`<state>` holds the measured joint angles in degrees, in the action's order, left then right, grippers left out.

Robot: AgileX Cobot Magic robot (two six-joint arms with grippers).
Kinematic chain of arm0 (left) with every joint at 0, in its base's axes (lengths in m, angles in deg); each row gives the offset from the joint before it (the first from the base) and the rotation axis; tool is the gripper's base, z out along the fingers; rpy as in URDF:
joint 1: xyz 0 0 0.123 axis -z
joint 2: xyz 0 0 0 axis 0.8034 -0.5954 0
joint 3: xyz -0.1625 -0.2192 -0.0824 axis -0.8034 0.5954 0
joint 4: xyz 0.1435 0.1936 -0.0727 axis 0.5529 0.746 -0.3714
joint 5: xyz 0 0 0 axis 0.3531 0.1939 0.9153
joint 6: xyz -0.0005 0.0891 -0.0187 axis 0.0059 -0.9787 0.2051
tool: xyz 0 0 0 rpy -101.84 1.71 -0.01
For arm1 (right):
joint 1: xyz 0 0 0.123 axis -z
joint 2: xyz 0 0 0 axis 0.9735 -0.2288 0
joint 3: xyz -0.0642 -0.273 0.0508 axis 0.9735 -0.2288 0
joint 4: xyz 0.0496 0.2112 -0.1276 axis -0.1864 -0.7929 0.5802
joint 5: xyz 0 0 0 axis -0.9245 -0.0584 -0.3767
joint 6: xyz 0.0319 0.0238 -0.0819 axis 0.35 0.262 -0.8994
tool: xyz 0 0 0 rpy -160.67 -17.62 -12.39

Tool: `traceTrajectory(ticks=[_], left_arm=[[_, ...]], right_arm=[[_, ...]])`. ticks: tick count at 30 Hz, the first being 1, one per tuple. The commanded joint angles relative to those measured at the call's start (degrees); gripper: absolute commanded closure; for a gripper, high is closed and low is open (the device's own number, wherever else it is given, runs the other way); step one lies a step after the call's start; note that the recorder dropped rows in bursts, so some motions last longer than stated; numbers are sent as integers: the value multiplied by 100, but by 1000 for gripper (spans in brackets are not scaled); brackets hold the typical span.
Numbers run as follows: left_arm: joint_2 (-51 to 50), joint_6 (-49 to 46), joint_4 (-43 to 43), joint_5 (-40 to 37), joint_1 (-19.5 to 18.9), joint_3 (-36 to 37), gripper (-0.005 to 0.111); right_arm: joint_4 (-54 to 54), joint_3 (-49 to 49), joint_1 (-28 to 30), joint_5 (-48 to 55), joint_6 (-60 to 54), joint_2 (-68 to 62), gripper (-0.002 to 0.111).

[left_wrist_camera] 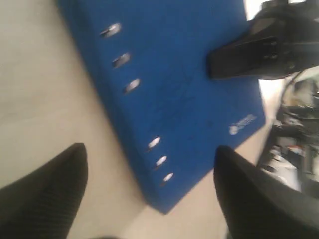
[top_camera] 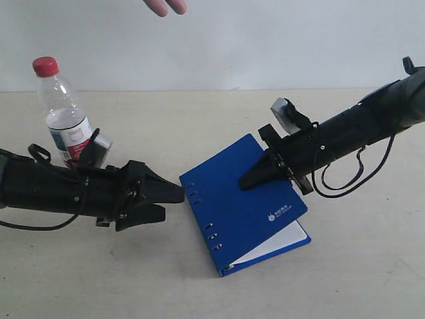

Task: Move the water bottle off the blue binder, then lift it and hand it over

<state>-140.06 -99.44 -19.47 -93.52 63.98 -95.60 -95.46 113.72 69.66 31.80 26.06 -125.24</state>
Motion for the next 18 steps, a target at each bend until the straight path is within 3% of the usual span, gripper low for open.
traceTrajectory(ticks=[1,9,18], left_arm=[[-544,13,-16,-778,2,-322,40],[-825,1,-16,-608,2,-481,40],[-825,-8,-16,-608,2,-1162,40]], right_arm=[[-38,-44,16,79,22,107,109],[-171,-44,16,79,9,584,109],[-171,-44,-206,79,32,1300,109]])
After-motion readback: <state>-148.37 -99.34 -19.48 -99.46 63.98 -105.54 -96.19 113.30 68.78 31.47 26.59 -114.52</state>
